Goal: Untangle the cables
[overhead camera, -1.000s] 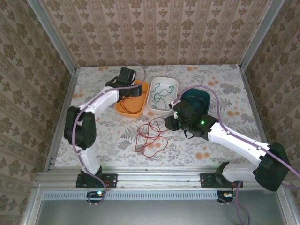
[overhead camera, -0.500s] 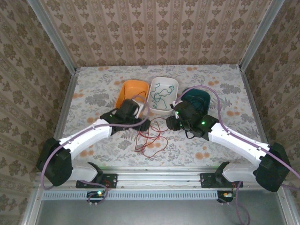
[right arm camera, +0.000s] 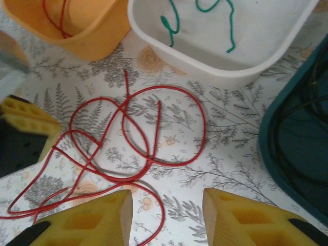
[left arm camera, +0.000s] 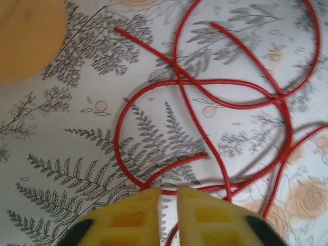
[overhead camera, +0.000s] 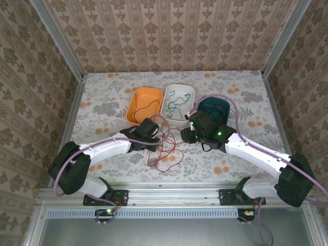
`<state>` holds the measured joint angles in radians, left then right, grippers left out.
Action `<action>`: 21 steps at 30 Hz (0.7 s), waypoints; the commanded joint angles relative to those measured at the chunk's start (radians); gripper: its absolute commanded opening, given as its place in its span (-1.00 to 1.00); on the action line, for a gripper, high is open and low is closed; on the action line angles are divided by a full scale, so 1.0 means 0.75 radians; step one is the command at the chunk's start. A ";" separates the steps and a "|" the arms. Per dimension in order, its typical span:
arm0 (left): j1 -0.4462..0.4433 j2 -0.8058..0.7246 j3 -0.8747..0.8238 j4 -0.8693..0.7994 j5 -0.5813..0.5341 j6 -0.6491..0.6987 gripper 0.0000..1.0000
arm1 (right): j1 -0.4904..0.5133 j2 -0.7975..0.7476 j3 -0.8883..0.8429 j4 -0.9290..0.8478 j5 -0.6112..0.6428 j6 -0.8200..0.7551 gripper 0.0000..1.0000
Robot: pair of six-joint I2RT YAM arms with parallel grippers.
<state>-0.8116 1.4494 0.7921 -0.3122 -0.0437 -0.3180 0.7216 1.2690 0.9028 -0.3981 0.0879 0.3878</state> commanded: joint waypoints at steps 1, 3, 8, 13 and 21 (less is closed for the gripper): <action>-0.054 -0.016 0.098 0.002 -0.118 0.058 -1.00 | -0.007 -0.014 -0.028 0.035 -0.167 -0.043 -0.15; -0.101 -0.071 0.149 0.009 -0.160 0.117 -1.00 | 0.000 0.030 -0.022 0.047 -0.280 -0.075 -0.15; -0.170 -0.264 0.210 0.154 -0.078 0.199 -1.00 | 0.015 0.261 0.077 -0.022 -0.404 -0.165 -0.15; -0.170 -0.428 0.251 0.226 0.049 0.176 -1.00 | 0.009 0.372 0.058 0.056 -0.419 -0.156 -0.15; -0.170 -0.631 0.416 0.212 0.034 0.300 -1.00 | -0.013 0.468 -0.009 0.096 -0.378 -0.098 -0.15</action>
<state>-0.9413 1.0260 1.0409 -0.1730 -0.0296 -0.1593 0.7219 1.5990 0.9253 -0.3393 -0.1917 0.2935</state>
